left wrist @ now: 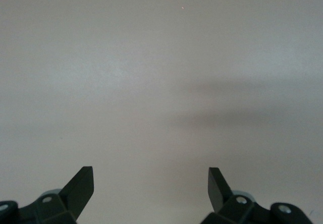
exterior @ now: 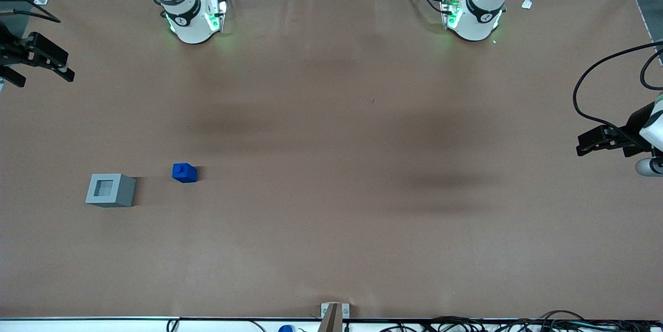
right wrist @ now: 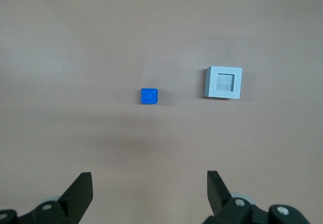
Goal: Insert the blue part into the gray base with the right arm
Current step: 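Move the open right gripper toward the blue block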
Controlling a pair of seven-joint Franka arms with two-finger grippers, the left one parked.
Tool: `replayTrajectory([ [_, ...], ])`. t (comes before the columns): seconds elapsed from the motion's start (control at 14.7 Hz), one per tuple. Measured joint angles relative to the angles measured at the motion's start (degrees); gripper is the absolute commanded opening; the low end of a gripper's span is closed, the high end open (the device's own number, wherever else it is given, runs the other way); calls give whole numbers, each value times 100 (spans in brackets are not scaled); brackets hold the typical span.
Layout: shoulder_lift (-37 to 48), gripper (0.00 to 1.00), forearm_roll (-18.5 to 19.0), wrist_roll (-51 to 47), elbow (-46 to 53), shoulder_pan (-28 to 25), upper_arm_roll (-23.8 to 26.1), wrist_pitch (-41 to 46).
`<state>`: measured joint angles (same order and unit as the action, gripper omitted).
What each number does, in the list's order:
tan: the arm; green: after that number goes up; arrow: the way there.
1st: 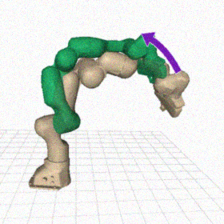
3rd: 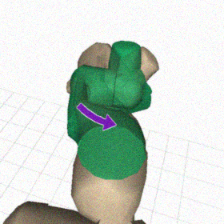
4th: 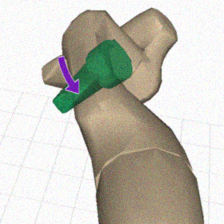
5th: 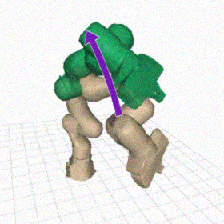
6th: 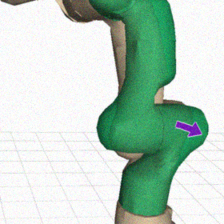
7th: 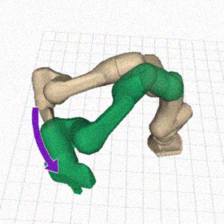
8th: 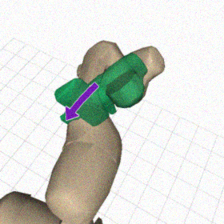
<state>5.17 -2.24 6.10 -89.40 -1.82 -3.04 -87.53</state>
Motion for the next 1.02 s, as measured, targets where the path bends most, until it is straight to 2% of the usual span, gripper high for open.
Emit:
replayTrajectory([
  [0.61, -54, 100, 0, -3, -11, 5, -1, 6],
  [1.02, -796, 100, -6, -2, -65, -12, 37, -342],
])
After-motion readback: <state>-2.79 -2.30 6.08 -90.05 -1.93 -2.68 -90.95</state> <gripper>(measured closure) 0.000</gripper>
